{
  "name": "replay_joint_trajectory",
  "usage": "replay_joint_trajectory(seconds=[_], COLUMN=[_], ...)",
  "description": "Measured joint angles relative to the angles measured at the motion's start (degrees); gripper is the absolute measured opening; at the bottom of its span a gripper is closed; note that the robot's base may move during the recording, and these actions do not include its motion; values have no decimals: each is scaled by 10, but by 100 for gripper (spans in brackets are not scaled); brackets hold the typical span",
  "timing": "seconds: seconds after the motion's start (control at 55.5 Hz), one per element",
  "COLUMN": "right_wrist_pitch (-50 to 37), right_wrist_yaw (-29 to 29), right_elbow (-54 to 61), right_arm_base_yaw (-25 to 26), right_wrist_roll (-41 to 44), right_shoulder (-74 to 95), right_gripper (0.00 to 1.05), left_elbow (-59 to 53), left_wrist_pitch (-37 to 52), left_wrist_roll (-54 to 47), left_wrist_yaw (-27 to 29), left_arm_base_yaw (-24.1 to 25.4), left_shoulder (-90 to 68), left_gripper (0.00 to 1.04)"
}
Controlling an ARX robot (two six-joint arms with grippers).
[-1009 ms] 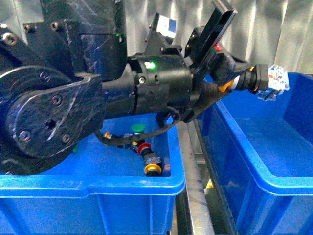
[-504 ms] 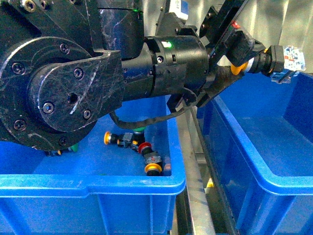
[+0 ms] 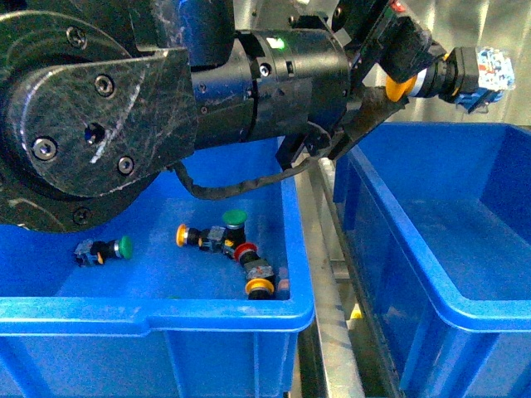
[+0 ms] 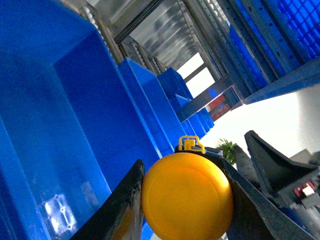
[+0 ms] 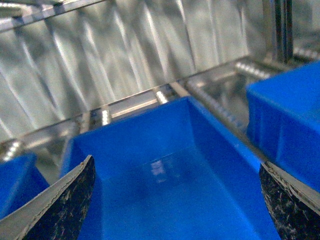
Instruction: Pick red and yellow buttons and place in box
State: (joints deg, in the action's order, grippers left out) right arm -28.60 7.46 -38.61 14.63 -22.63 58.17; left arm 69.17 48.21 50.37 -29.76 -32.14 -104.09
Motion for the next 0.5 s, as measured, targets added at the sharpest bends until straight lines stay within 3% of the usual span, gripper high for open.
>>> replay_joint_trajectory(seconds=[0.288, 0.504], right_wrist_pitch=[85, 100], right_wrist_yaw=[-54, -24], right_elbow=[-59, -35], right_arm_base_yaw=[13, -70], right_wrist_roll=[-384, -528], right_shoulder=[46, 48], right_gripper=[98, 98], left_elbow=[-1, -1], left_wrist_pitch=[0, 0], left_wrist_roll=[-2, -8], left_wrist_yaw=[4, 7], left_arm_base_yaw=[-3, -16], left_shoulder=[3, 4], left_gripper=[34, 34])
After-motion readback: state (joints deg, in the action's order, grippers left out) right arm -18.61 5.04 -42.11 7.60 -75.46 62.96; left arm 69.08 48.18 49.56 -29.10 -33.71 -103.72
